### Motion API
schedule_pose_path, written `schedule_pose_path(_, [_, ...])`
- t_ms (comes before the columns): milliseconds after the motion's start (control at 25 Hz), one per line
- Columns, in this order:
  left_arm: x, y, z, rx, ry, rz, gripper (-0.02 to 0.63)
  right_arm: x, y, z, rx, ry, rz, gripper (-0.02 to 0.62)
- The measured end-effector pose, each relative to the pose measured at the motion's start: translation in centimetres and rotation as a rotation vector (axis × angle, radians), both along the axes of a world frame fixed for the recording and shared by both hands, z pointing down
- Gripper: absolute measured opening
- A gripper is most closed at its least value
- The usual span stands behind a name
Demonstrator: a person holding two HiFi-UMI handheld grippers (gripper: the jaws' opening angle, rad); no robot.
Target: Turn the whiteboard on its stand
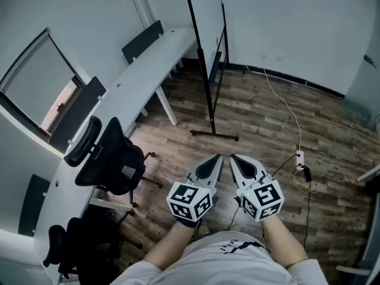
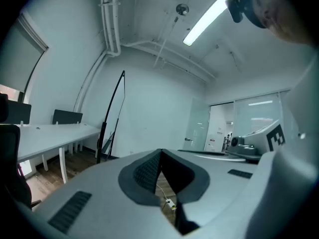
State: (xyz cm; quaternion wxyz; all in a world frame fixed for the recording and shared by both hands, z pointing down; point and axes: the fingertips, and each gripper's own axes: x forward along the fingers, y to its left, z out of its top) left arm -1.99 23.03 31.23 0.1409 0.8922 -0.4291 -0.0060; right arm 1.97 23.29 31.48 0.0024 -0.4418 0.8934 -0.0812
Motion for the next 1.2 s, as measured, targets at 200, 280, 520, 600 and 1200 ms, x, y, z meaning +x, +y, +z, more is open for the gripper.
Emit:
schedule_pose_path(200, [1.7, 0.1, 0.2, 0.013, -0.015, -0.005, 0.011, 1.8, -0.1, 0.0, 0.012, 0.004, 0.009, 0.012])
schedule_pose_path(280, [2.2, 0.3, 0.5, 0.014, -0.029, -0.012, 0.012, 2.2, 0.1, 0.0, 0.013, 0.007, 0.006, 0.012])
schedule_pose_path(520, [4.2, 0.0, 0.9, 0.022, -0.057, -0.029, 0.012, 4.9, 0.1, 0.2, 0.022, -0.031, -0.005, 0.012])
schedule_pose_path(600, [3.8, -0.2, 1.4, 0.017, -0.071, -0.046, 0.012, 5.3, 0.1, 0.6, 0.01, -0.054, -0.009, 0.012])
schedule_pose_path(1200, [0.1, -7.3, 2.6, 0.022, -0.084, -0.096, 0.012, 1.5, -6.2, 1.7, 0.01, -0.015, -0.045, 0.014])
